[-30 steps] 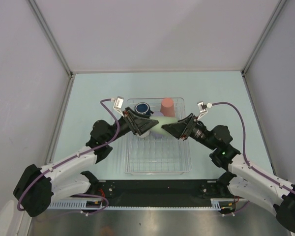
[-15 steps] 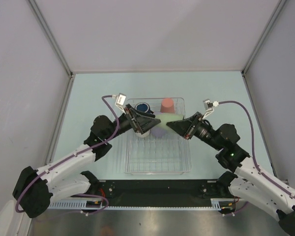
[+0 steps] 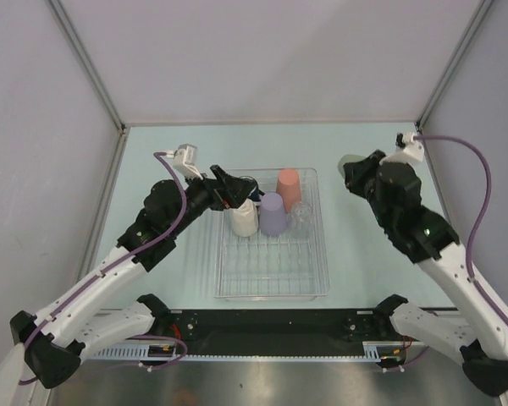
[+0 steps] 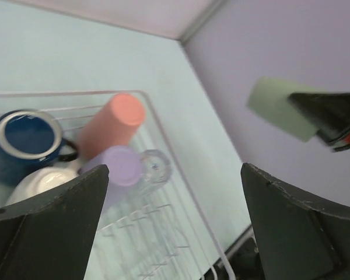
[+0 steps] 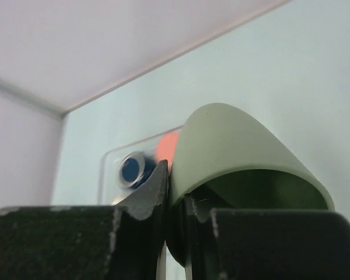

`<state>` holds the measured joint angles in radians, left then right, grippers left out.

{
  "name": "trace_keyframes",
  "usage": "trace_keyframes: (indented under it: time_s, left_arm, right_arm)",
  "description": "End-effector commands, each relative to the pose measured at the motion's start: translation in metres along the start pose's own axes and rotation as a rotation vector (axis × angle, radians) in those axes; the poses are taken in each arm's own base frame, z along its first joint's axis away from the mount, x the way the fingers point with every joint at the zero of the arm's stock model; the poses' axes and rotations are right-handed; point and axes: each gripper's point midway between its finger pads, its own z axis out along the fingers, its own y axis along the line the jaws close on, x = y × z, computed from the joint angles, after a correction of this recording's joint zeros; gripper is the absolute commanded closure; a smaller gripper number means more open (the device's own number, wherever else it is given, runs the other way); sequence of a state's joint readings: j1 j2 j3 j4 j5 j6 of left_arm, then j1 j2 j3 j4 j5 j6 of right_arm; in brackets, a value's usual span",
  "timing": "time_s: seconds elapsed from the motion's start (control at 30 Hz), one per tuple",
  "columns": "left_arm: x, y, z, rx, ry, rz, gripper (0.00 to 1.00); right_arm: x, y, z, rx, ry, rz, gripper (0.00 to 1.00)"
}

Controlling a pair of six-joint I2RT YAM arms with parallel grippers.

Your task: Unload the cups from the dish rack

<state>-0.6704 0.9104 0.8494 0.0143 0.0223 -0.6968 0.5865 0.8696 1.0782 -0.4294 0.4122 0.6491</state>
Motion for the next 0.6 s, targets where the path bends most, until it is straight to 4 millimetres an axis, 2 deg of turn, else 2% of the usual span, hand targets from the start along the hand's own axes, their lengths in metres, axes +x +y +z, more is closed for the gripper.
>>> trace_keyframes:
  time_s: [0.0,0.03,0.07,0.1,0.13,0.17,0.2,0.23,0.27,0.33,0.37,0.4,0.43,0.47,0.5,0.57]
  left_arm:
    - [0.006,0.064,-0.020,-0.359,0.038,0.035,0.00]
    - [0.008,0.070,-0.024,-0.389,0.044,0.032,0.01]
    - [0.012,0.077,-0.032,-0.425,0.059,0.022,0.02]
    - [0.013,0.082,-0.036,-0.454,0.053,0.022,0.02]
    - [0.017,0.088,-0.041,-0.479,0.060,0.020,0.03]
    - [0.022,0.096,-0.048,-0.518,0.071,0.012,0.03]
    - [0.019,0.100,-0.054,-0.544,0.053,0.012,0.03]
    - [0.023,0.106,-0.058,-0.567,0.058,0.009,0.03]
    - [0.026,0.111,-0.063,-0.592,0.066,0.009,0.03]
    - [0.029,0.115,-0.069,-0.608,0.065,0.010,0.03]
    - [0.030,0.116,-0.071,-0.610,0.069,0.012,0.03]
    - [0.031,0.118,-0.073,-0.614,0.072,0.015,0.03]
    - [0.032,0.119,-0.074,-0.618,0.073,0.019,0.03]
    - [0.034,0.120,-0.075,-0.621,0.081,0.022,0.03]
    - [0.035,0.120,-0.075,-0.622,0.085,0.024,0.03]
    - [0.039,0.124,-0.074,-0.630,0.101,0.027,0.03]
  right_arm:
    - [-0.045,-0.057,0.027,0.498,-0.087,-0.138,1.00]
    - [-0.049,-0.061,0.037,0.537,-0.081,-0.167,1.00]
    - [-0.042,-0.068,0.057,0.587,-0.055,-0.202,1.00]
    - [-0.044,-0.071,0.067,0.619,-0.048,-0.219,1.00]
    - [-0.067,-0.074,0.075,0.646,-0.079,-0.180,1.00]
    - [-0.057,-0.084,0.100,0.691,-0.027,-0.186,1.00]
    - [-0.049,-0.090,0.108,0.701,0.043,-0.167,1.00]
    - [-0.070,-0.098,0.116,0.718,0.023,-0.111,1.00]
    - [-0.048,-0.111,0.138,0.732,0.115,-0.084,1.00]
    - [-0.050,-0.126,0.154,0.754,0.139,-0.029,1.00]
    - [-0.050,-0.142,0.159,0.772,0.163,0.006,1.00]
    - [-0.040,-0.157,0.172,0.803,0.196,0.005,1.00]
    - [-0.043,-0.162,0.177,0.805,0.198,0.015,1.00]
    - [-0.045,-0.179,0.178,0.832,0.214,0.043,1.00]
    - [-0.035,-0.192,0.187,0.853,0.249,0.044,1.00]
    - [-0.037,-0.207,0.195,0.858,0.270,0.069,1.00]
